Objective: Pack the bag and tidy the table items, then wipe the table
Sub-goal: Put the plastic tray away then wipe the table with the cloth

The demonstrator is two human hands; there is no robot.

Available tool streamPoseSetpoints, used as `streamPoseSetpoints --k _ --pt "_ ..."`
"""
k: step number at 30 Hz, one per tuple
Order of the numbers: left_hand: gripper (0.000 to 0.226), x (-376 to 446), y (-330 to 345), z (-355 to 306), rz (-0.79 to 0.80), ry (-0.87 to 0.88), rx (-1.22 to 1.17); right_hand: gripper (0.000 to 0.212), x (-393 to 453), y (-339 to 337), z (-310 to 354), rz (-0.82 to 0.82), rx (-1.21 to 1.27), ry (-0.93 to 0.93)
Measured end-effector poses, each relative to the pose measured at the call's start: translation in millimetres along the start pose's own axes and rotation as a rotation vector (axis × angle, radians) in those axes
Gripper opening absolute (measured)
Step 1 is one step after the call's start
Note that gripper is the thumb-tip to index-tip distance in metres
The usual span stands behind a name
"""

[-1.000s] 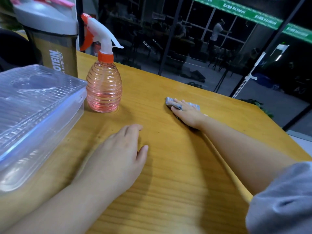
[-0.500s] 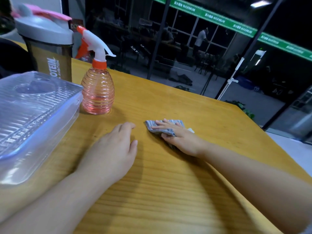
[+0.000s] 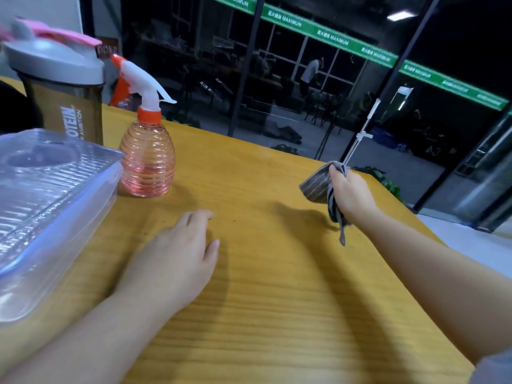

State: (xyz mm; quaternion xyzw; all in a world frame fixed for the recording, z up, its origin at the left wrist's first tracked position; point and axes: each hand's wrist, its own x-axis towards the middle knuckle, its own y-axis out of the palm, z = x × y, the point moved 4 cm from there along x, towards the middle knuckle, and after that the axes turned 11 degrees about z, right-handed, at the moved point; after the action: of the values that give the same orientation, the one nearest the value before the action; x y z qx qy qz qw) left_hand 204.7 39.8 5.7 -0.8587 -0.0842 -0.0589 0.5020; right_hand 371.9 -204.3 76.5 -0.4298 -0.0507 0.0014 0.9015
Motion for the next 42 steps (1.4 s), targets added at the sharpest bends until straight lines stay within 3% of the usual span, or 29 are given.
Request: streamPoseSetpoints --k 3,6,8,11,19,30,33,37,40,42 --pt "0.039 0.4 0.4 -0.6 -0.006 0.012 0.006 0.043 14.9 -0.4 -25.0 -0.028 -0.301 0.071" --pt "0.037 -0.3 0.0 -0.4 -0.015 0.015 0.003 0.046 21.9 20.8 -51.4 0.157 -0.301 0.227" --pt "0.037 -0.5 0.4 -0.7 -0.020 0.015 0.006 0.058 24.2 35.3 -58.0 0.261 -0.373 0.246" --pt "0.037 -0.7 0.3 -3.3 -0.030 0.028 0.003 0.057 27.0 49.9 -47.2 0.340 -0.484 0.139" --pt "0.038 0.0 -0.2 -4.8 0.003 0.016 -0.014 0.057 -5.5 72.1 -10.2 0.516 -0.493 -0.075" --pt "0.040 -5.2 2.4 -17.1 0.038 0.128 -0.028 0.049 -87.3 83.6 6.5 0.595 -0.528 -0.342" --pt "0.040 -10.1 0.3 -20.1 0.040 0.170 -0.063 0.045 -109.1 82.4 4.6 0.626 -0.377 -0.398" --pt "0.040 -17.1 -2.4 -21.8 0.045 0.191 -0.099 0.029 -129.1 64.3 1.7 0.660 0.242 -0.229" --pt "0.039 -19.3 -3.2 -21.5 0.041 0.199 -0.116 0.024 -126.0 37.7 1.0 0.555 0.588 -0.091" --pt "0.039 -18.9 -3.2 -21.2 0.033 0.202 -0.124 0.025 -115.8 16.1 -2.6 0.399 0.632 -0.030"
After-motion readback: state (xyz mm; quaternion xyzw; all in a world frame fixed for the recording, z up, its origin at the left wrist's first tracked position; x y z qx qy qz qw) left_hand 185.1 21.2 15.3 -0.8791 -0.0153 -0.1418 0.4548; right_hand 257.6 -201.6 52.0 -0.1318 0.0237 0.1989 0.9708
